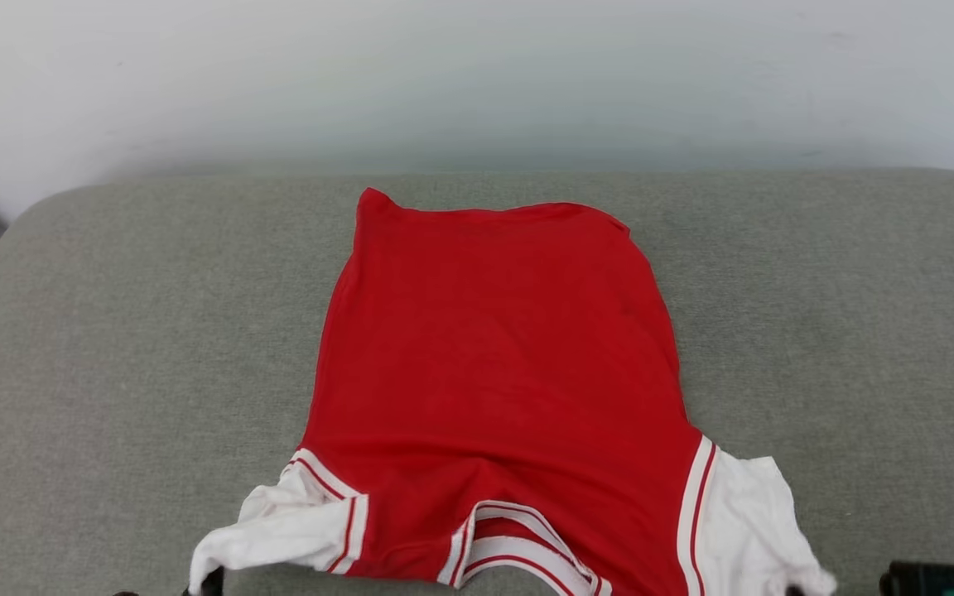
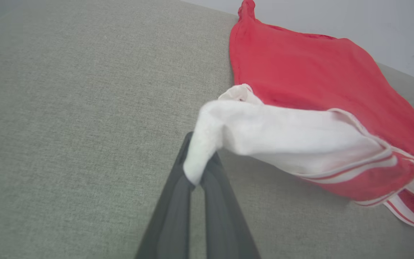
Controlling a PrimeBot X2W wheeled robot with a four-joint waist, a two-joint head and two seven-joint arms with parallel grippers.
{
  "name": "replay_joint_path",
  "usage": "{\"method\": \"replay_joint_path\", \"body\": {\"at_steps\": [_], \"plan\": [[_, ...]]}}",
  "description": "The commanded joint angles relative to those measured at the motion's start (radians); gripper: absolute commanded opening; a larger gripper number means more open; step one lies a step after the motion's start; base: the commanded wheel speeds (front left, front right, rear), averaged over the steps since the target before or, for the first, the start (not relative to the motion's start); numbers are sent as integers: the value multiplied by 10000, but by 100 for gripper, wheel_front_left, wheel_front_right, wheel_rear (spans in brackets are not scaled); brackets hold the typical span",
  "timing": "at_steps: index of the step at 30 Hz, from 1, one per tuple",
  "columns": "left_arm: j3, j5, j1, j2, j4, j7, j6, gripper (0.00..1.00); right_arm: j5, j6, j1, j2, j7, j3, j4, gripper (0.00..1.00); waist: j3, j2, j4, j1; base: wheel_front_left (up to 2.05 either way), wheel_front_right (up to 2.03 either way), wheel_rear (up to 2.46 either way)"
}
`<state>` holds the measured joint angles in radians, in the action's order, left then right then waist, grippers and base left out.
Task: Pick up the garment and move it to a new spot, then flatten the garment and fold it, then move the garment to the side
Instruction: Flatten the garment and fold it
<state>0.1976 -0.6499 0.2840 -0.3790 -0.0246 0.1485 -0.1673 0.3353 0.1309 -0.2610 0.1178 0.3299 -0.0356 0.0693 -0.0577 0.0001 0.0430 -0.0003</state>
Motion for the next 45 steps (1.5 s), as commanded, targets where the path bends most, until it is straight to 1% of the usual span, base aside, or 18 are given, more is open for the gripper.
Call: {"method": "replay_joint_path", "body": {"at_steps": [1,6,9,12,15,20,23,24,26,30,36,37,40,45], "plan": [[35,79,-115,12,-80,-13,-8,0,36,-3,185,-72,-112,-20,-159,100,-32,-1,66,3,0,0,0],[339,350,-508,148,-623,46,-73,0,254,-3,1289,-178,-851,-467,-799,100,-298,-1,367,3,0,0,0],[420,461,-781,189,-945,80,-91,0,412,-3,2520,11,-903,-986,-528,100,-681,-1,607,3,0,0,0],[540,595,-1099,254,-1239,165,-25,0,608,-2,4046,333,-586,-1336,273,100,-1091,-1,920,3,0,0,0],[785,741,-1528,310,-1393,194,141,0,736,-2,5639,911,58,-1417,1332,100,-1521,-1,1382,3,0,0,0],[1146,893,-2299,569,-1446,433,475,0,704,-3,8090,1793,1653,-865,2985,100,-2251,-1,2044,3,0,0,0],[1375,981,-2747,741,-1396,600,715,0,623,-3,9379,2167,2677,-499,3828,100,-2678,-1,2404,3,0,0,0],[1633,1012,-3249,957,-1223,766,1080,0,466,-2,10707,2402,3805,-154,4803,100,-3225,-1,2825,3,0,0,0],[1702,990,-3466,1044,-1094,827,1253,0,323,-3,11214,2474,4124,-1,5205,100,-3453,-1,2996,3,0,0,0],[1722,927,-3746,1197,-764,938,1477,0,179,-3,11652,2209,4585,29,6141,100,-3791,-1,3156,3,0,0,0],[1735,887,-3967,1272,-349,1029,1726,0,46,-6,11361,1574,5441,-128,7867,100,-3875,-1,3133,3,0,0,0],[1725,889,-3982,1263,-188,1047,1776,0,-33,-3,11400,1373,5570,-155,8302,0,-3757,-1,3054,3,0,0,0],[1698,889,-3985,1196,-57,1052,1774,0,-143,-3,11714,1428,5310,-7,8286,0,-3554,-1,2954,3,0,0,0],[1613,856,-3768,1057,197,1026,1698,0,-196,-5,12130,1906,4973,422,8043,0,-2860,-1,2685,3,0,0,0]]}}
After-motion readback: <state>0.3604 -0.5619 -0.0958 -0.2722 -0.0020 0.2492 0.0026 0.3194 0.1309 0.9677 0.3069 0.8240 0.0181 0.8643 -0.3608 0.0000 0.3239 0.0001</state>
